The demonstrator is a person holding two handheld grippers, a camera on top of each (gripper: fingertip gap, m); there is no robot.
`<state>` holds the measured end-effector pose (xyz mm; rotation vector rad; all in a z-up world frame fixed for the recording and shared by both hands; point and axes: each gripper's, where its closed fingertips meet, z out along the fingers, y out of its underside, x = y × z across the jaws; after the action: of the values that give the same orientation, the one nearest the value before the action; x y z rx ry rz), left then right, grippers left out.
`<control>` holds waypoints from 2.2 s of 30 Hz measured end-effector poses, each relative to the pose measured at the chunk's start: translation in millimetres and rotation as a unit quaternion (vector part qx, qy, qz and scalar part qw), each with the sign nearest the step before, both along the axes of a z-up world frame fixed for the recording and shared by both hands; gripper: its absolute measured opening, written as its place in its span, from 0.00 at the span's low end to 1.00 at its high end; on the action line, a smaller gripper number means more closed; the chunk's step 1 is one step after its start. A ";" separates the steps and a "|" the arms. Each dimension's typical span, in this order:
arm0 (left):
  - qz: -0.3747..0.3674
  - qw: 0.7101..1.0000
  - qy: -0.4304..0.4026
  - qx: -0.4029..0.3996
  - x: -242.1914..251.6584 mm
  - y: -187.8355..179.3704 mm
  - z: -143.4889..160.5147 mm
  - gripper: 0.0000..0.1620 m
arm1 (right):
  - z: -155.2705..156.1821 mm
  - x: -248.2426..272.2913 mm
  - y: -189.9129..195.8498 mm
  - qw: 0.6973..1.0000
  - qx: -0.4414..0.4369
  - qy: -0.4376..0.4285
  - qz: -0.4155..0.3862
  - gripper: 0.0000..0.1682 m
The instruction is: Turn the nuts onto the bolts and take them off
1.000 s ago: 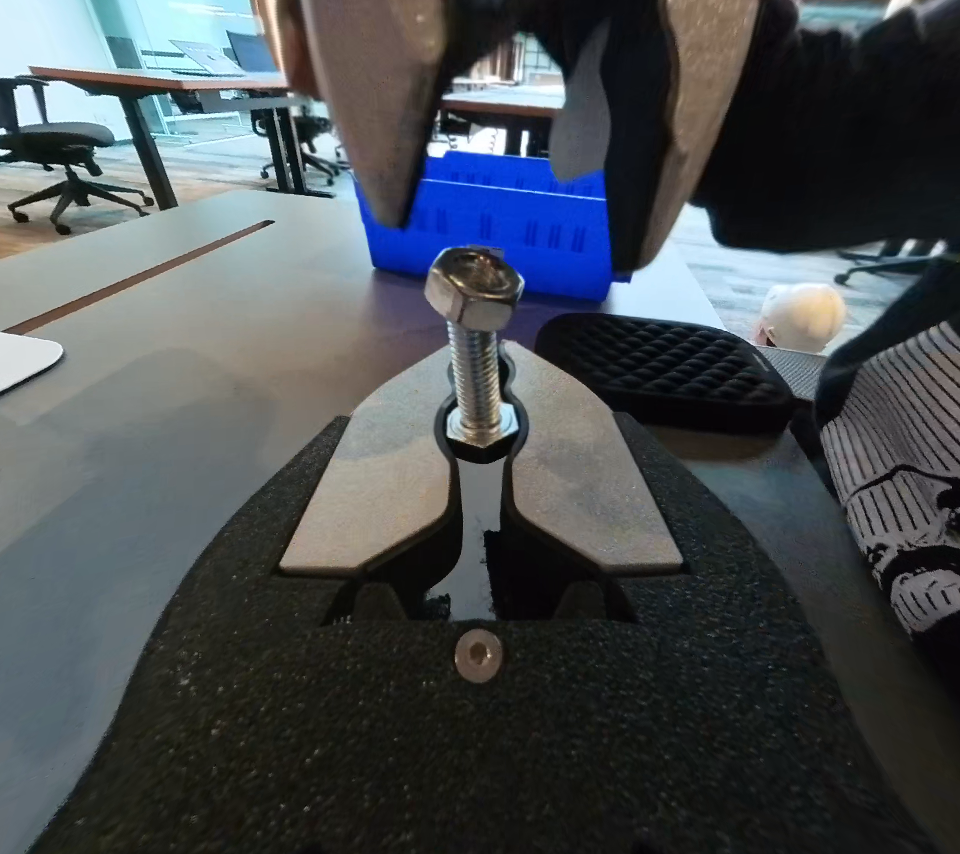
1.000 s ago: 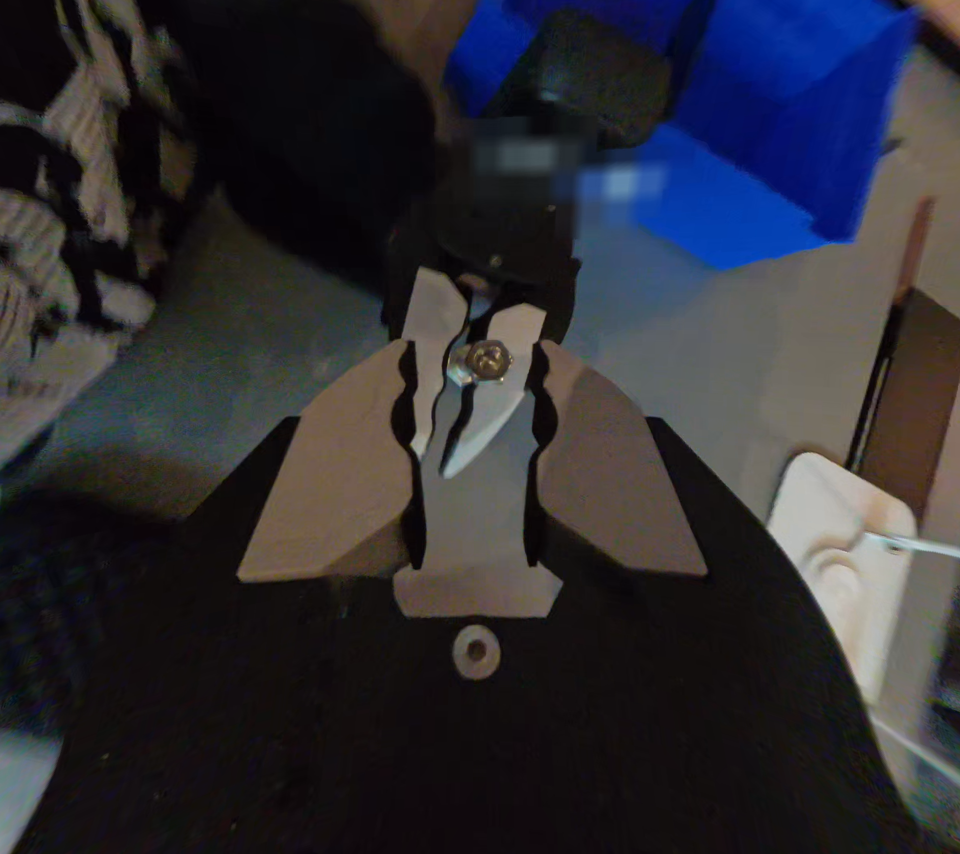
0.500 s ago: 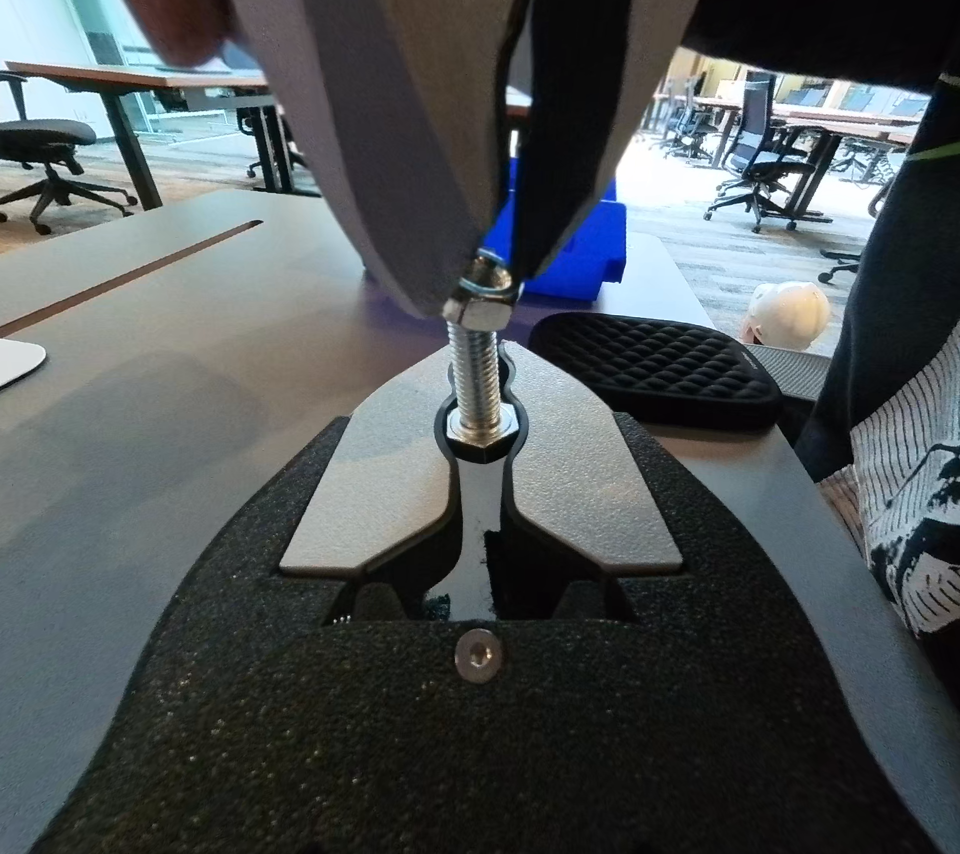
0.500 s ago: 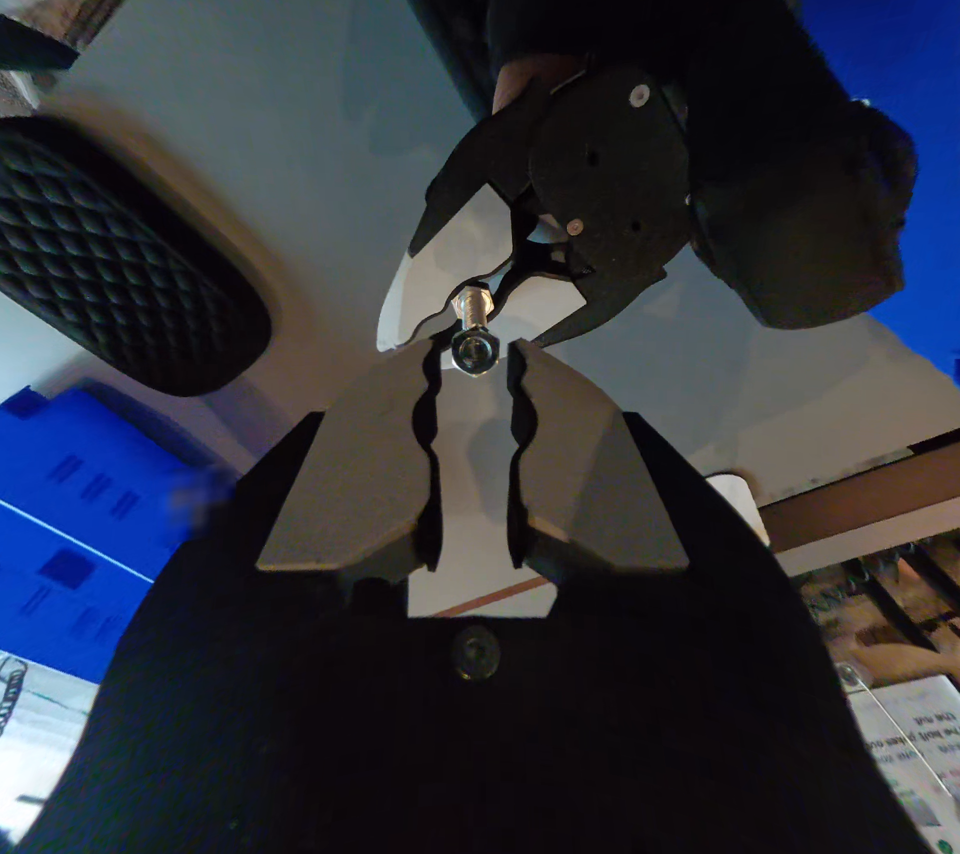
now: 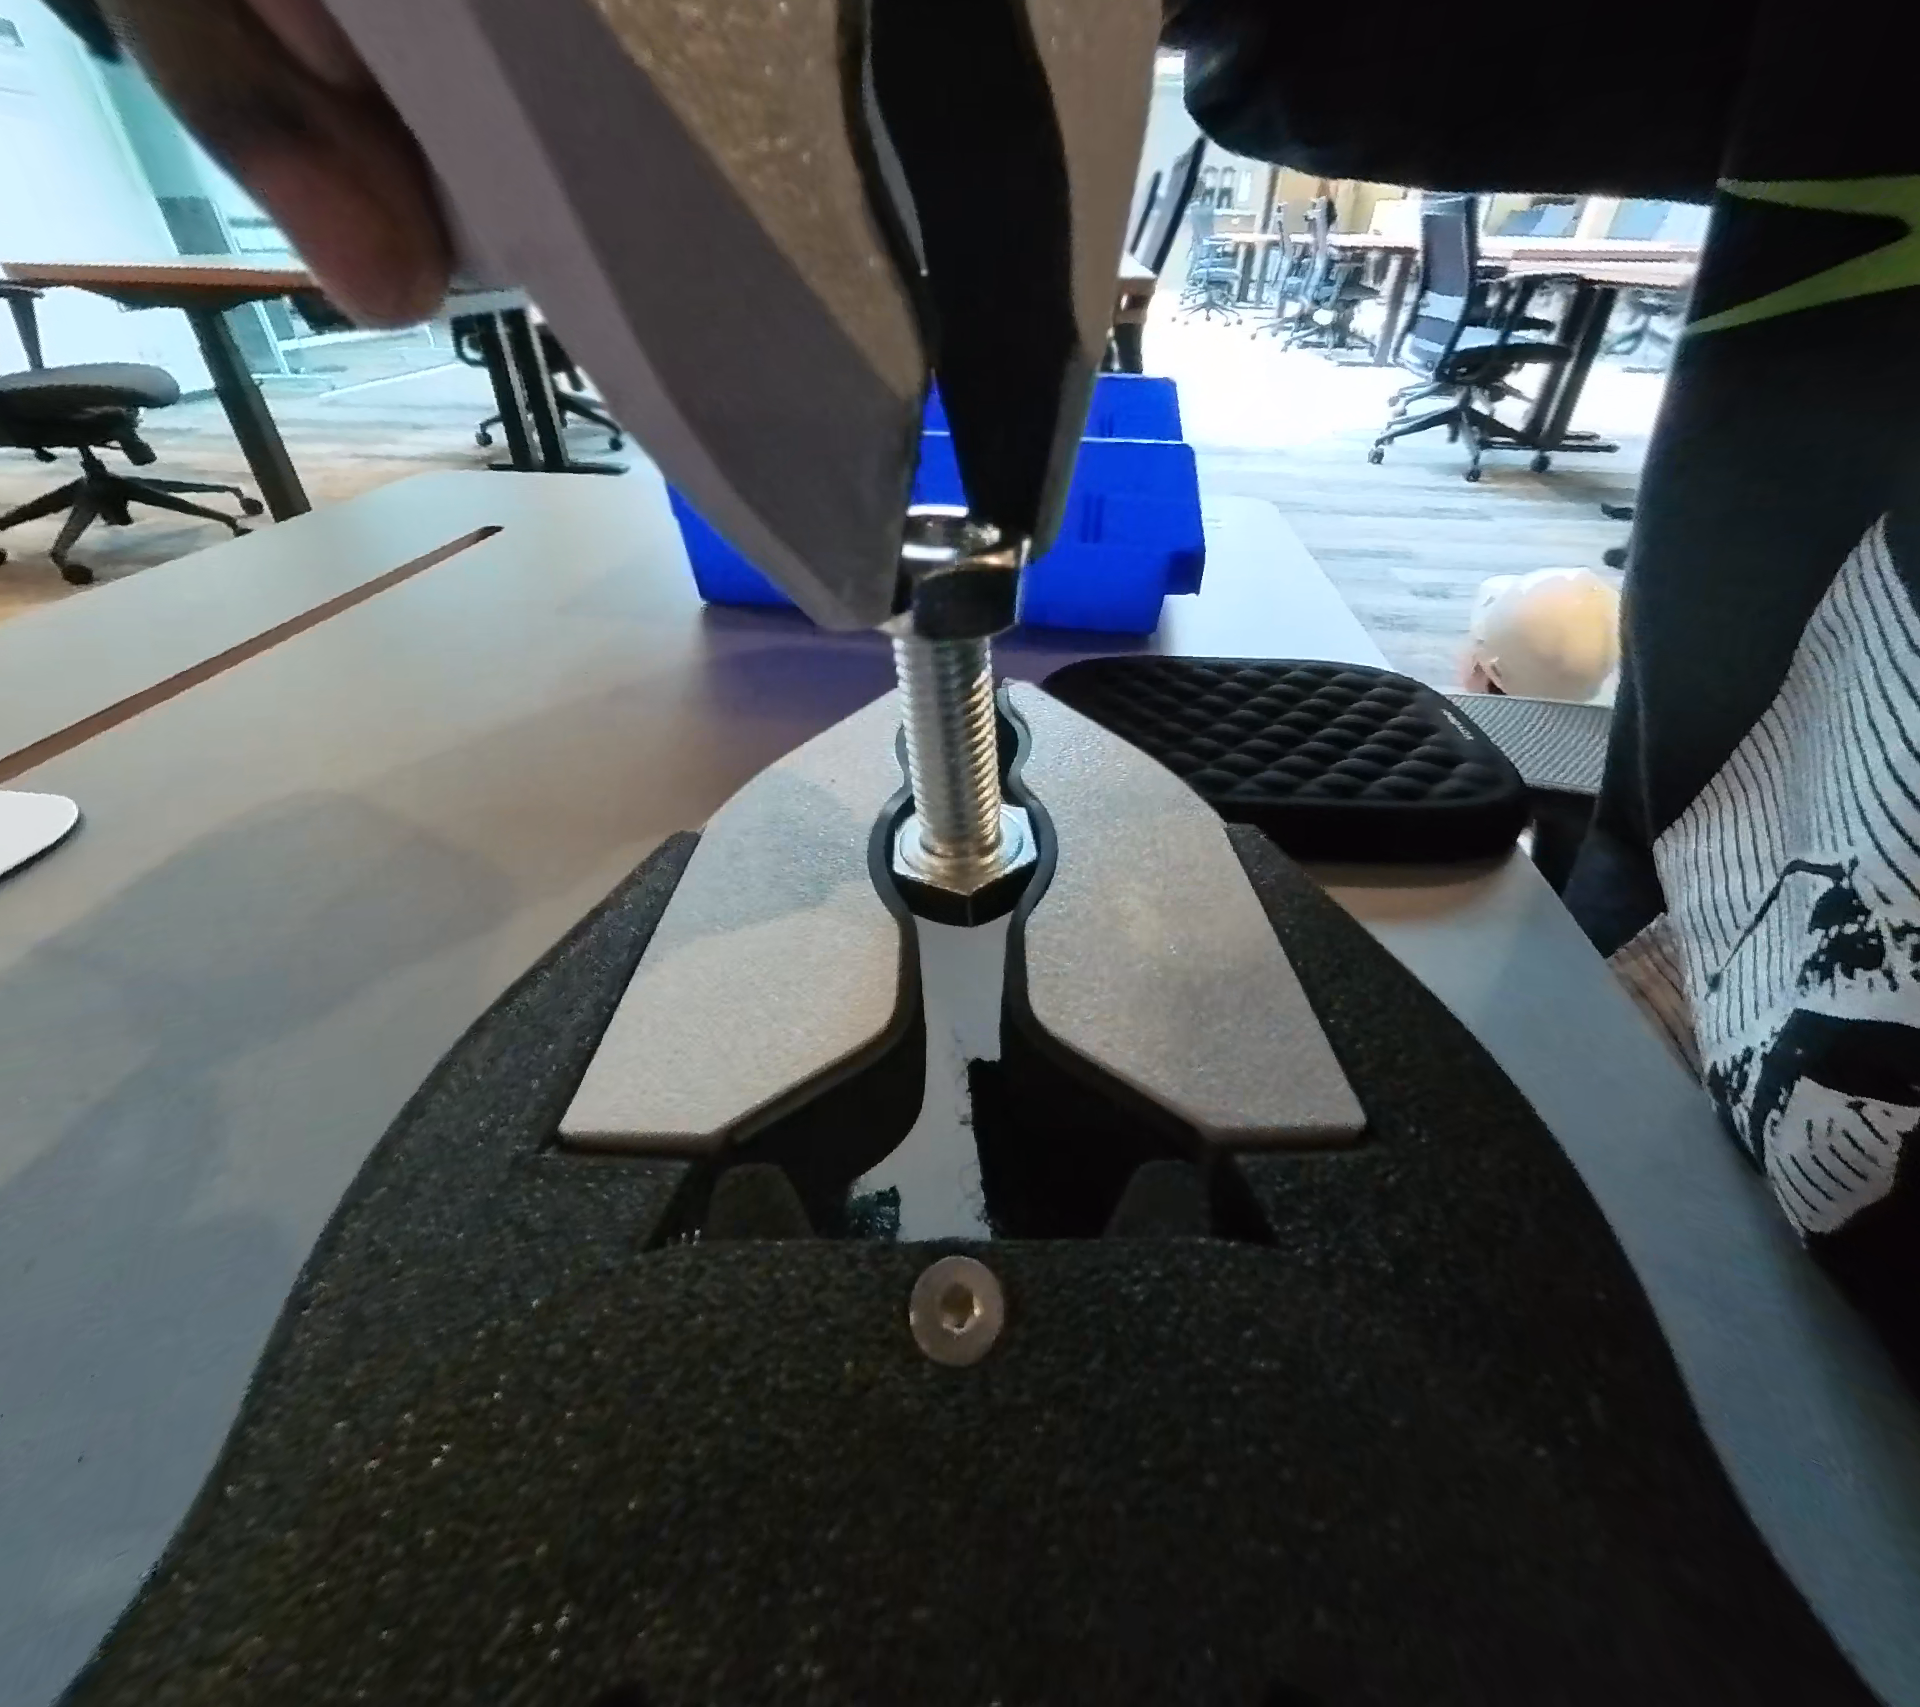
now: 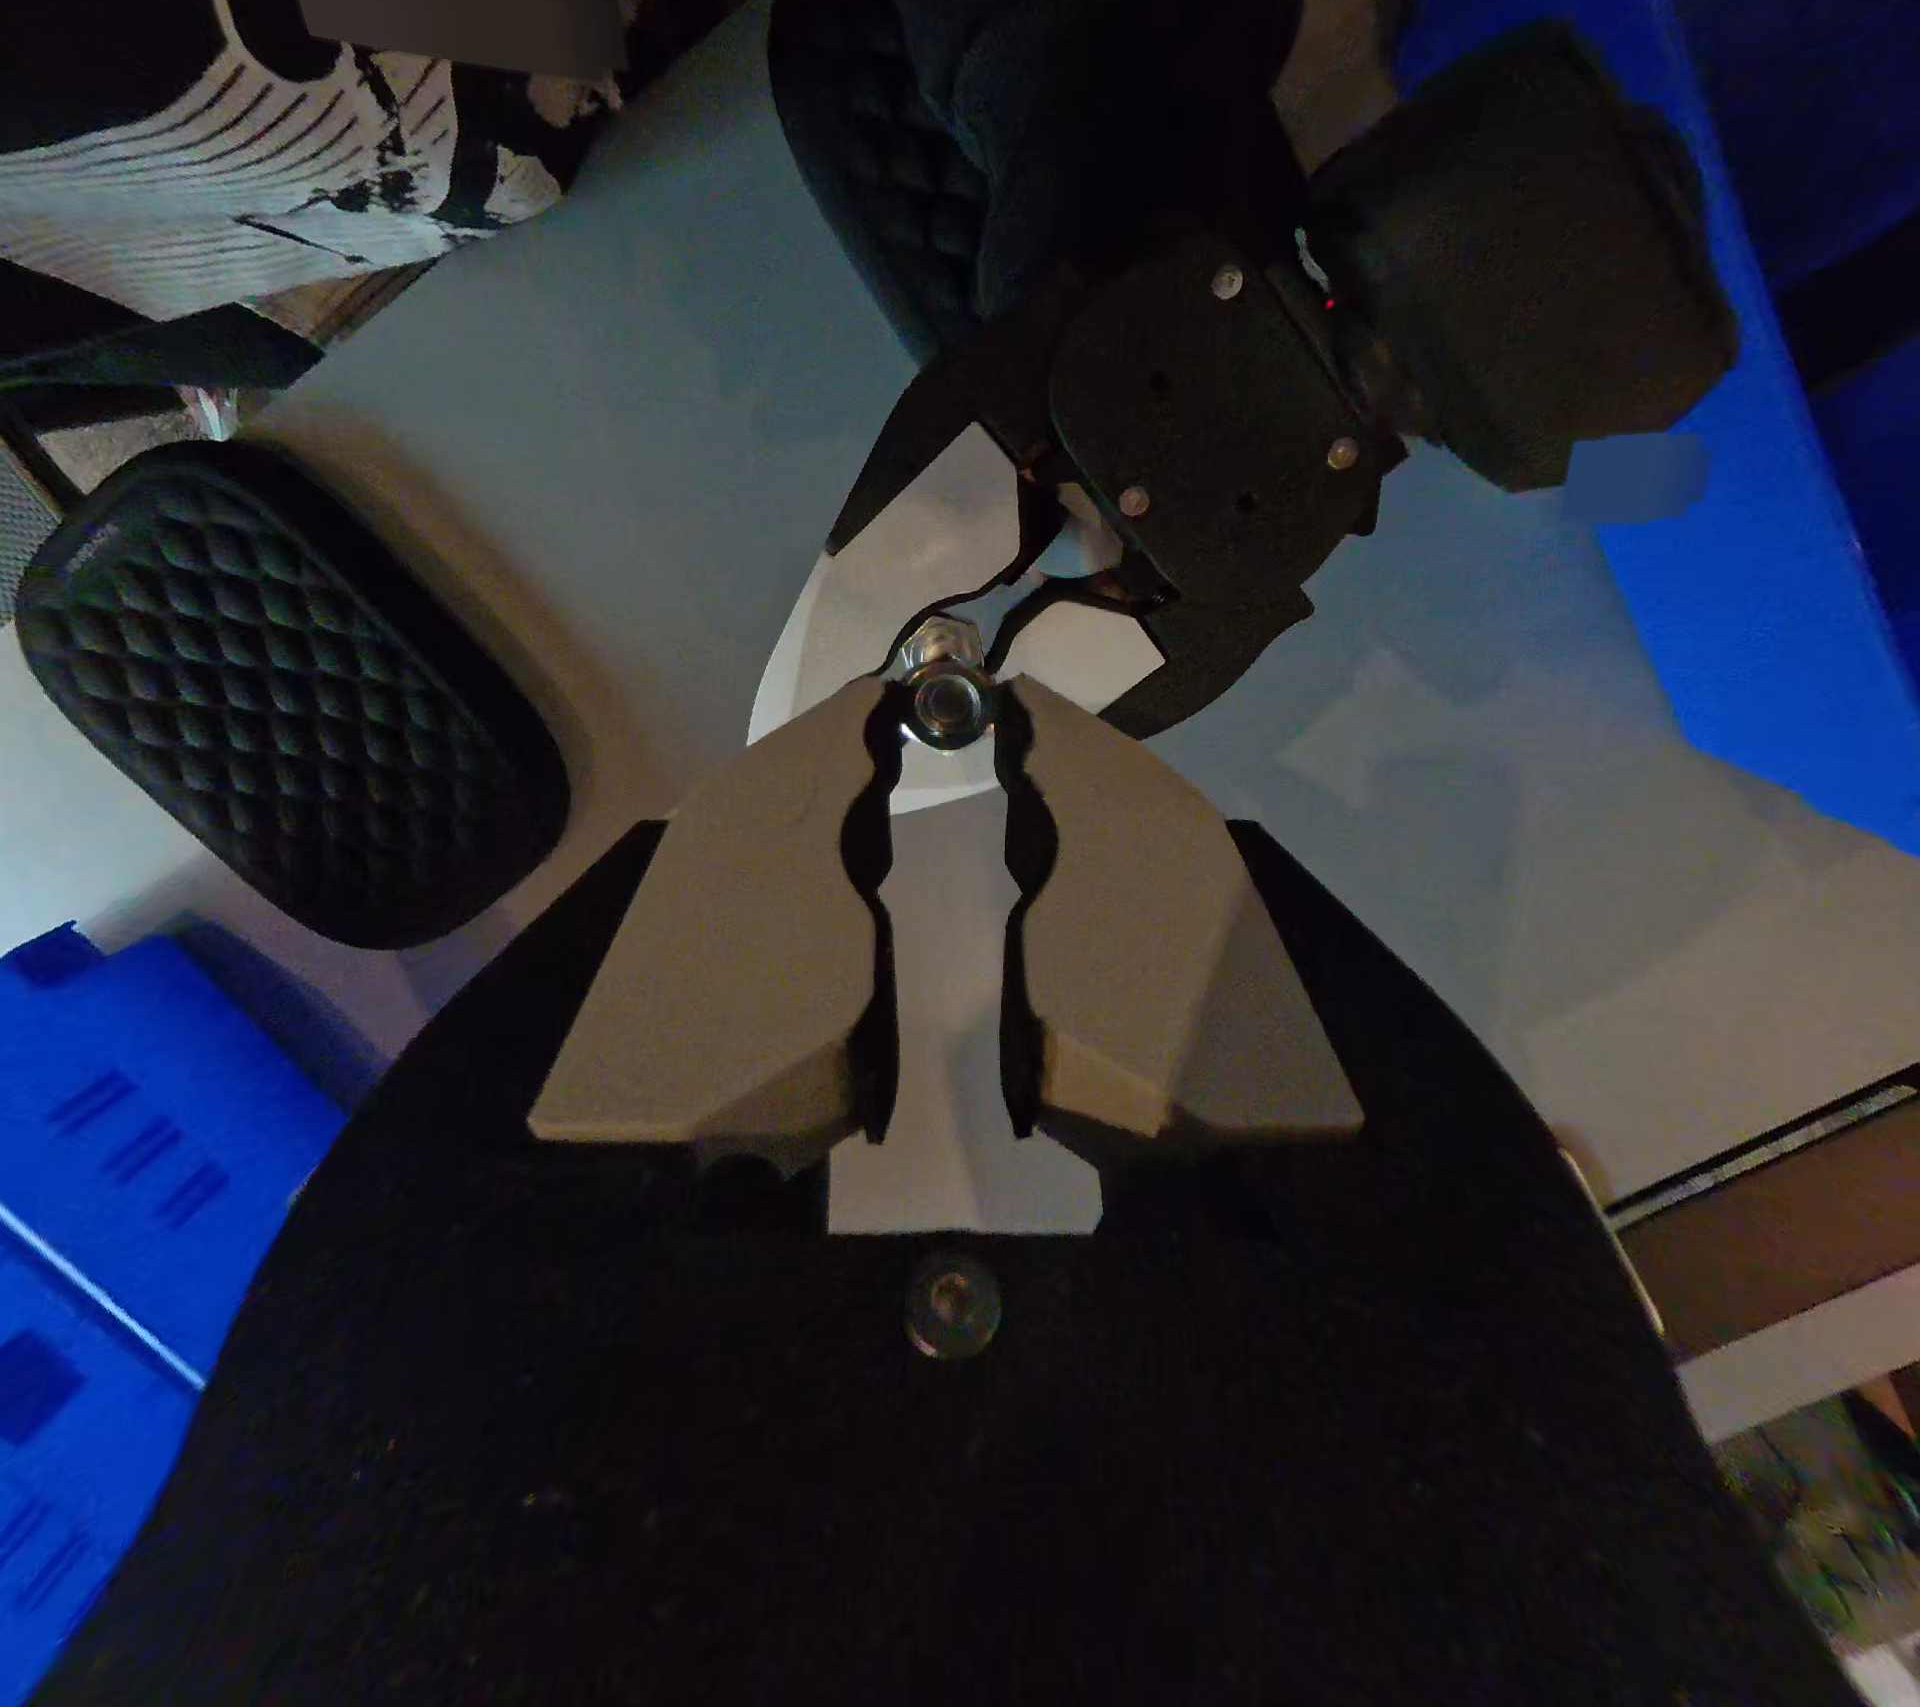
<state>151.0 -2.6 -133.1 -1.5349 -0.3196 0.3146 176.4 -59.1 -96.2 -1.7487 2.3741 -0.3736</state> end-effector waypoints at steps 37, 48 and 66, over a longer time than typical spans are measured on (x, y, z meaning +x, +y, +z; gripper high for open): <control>0.066 0.998 -0.008 -0.012 -13.4 -7.9 -2.6 0.07 | 0.5 -5.8 -9.7 0.997 0.018 0.041 0.057 0.20; 0.098 0.995 -0.026 -0.011 -21.5 -14.9 -5.1 0.07 | -5.0 -15.9 -10.6 0.987 0.012 0.113 -0.112 0.10; 0.060 0.998 -0.013 0.002 -11.8 -11.0 0.0 0.07 | 10.1 -6.3 2.7 0.995 0.043 0.081 -0.035 0.25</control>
<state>139.2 -13.6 -133.1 -1.5189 -0.4334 0.3883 170.2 -56.4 -86.1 -1.7220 2.5271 -0.1412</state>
